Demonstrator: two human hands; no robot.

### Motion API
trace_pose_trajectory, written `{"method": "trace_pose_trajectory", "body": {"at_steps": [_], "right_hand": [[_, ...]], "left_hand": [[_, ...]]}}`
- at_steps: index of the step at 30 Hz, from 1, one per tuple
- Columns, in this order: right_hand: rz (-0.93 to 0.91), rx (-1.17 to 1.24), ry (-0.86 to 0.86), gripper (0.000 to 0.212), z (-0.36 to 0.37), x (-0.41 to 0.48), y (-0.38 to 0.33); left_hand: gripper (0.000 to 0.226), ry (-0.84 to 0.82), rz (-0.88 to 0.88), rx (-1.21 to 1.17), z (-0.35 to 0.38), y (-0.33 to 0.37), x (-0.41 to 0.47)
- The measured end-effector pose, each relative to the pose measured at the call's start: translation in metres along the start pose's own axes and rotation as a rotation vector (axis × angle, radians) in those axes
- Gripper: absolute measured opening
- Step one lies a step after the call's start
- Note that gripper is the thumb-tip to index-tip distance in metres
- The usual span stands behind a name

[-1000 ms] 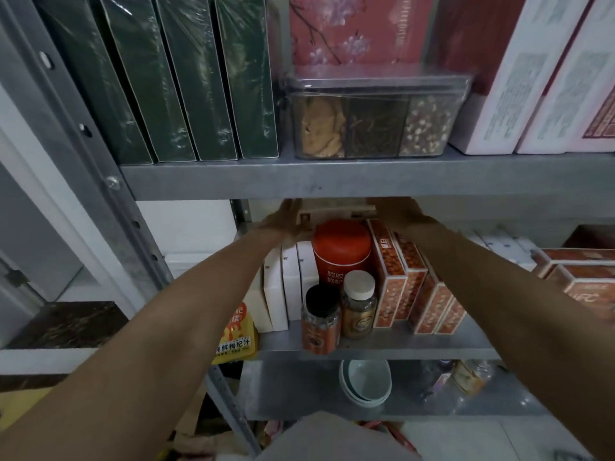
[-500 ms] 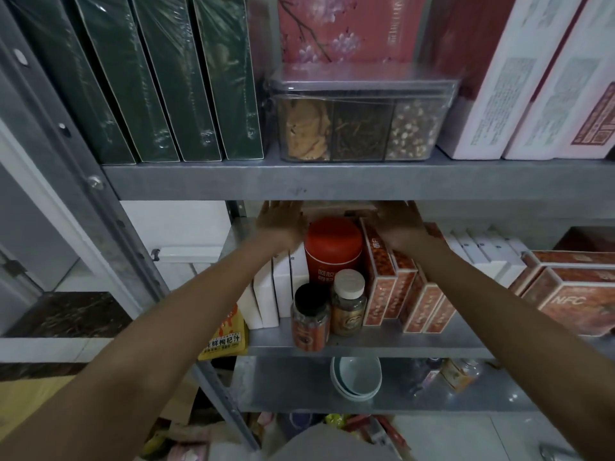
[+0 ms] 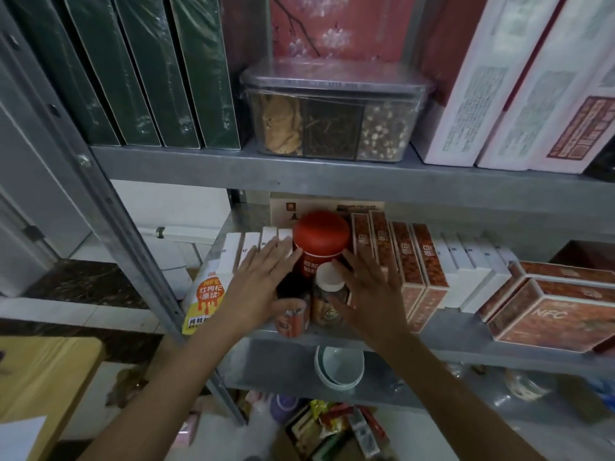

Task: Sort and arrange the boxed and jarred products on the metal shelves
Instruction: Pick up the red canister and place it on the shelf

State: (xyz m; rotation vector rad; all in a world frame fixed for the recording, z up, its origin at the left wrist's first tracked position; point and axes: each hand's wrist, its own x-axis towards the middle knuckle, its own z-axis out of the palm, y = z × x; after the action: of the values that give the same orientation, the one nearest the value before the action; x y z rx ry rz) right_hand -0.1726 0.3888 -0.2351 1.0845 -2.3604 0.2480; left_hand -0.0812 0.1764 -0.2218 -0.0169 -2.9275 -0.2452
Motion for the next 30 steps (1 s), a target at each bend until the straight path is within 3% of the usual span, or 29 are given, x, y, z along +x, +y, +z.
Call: {"method": "trace_pose_trajectory", "body": {"at_steps": [3,8,15,17,20,25,30], "right_hand": [[0.009,-0.032,0.011,0.047,0.012,-0.006,0.000],[0.047,-0.039,0.015,0.057,0.021,-0.006,0.002],[0.076,0.002,0.014,0.049,0.021,-0.007,0.000],[0.128,0.068,0.023,0.040,0.018,-0.003,-0.004],[0.249,0.153,0.037,0.041,0.010,0.009,-0.012],[0.266,0.193,-0.131,0.065,-0.006,0.053,-0.015],[0.251,0.072,-0.358,0.089,-0.010,0.104,-0.014]], "left_hand": [[0.097,-0.060,0.019,0.133,0.014,-0.002,-0.005],[0.090,-0.021,-0.055,0.198,0.023,0.000,-0.005],[0.089,0.027,-0.123,0.247,0.030,0.004,-0.001],[0.088,0.024,-0.127,0.287,0.032,0.004,0.001],[0.085,-0.021,-0.118,0.293,0.034,0.002,0.004],[0.097,-0.066,-0.041,0.190,0.024,-0.007,0.008],[0.107,-0.098,-0.041,0.166,0.007,-0.023,0.016]]}}
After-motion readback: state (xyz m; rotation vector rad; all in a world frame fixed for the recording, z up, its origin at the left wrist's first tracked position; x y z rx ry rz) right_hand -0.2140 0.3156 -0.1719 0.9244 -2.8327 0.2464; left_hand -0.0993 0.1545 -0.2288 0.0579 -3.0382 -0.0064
